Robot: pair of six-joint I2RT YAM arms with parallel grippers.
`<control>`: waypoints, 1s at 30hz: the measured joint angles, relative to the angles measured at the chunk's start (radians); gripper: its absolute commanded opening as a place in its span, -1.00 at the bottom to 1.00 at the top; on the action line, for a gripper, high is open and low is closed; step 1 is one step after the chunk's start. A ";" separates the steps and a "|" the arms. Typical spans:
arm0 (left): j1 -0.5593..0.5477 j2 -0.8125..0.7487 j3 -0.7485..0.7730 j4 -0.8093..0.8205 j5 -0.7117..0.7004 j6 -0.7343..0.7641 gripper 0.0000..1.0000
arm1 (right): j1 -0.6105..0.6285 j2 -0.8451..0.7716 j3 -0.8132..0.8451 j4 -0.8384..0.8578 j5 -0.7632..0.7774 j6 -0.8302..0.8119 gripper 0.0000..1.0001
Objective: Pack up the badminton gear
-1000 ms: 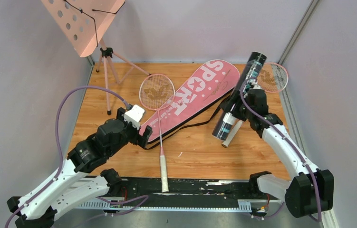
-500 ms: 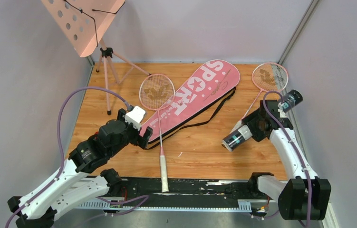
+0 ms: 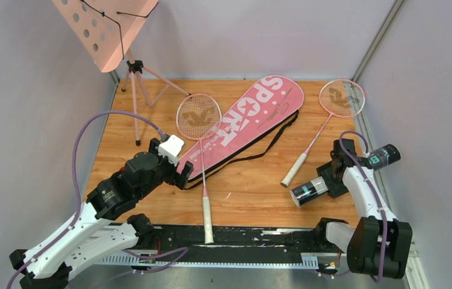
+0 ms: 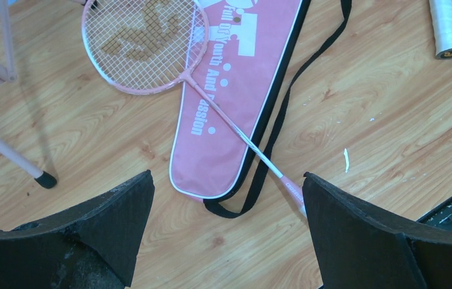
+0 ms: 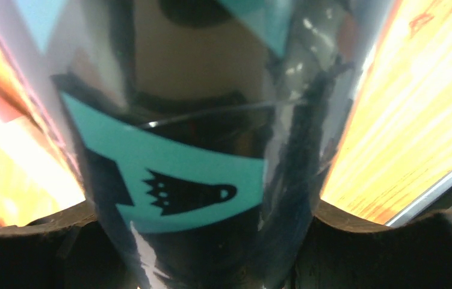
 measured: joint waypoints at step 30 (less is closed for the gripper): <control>0.000 -0.025 -0.007 0.002 0.020 0.007 1.00 | -0.066 0.152 -0.045 0.058 0.002 -0.010 0.82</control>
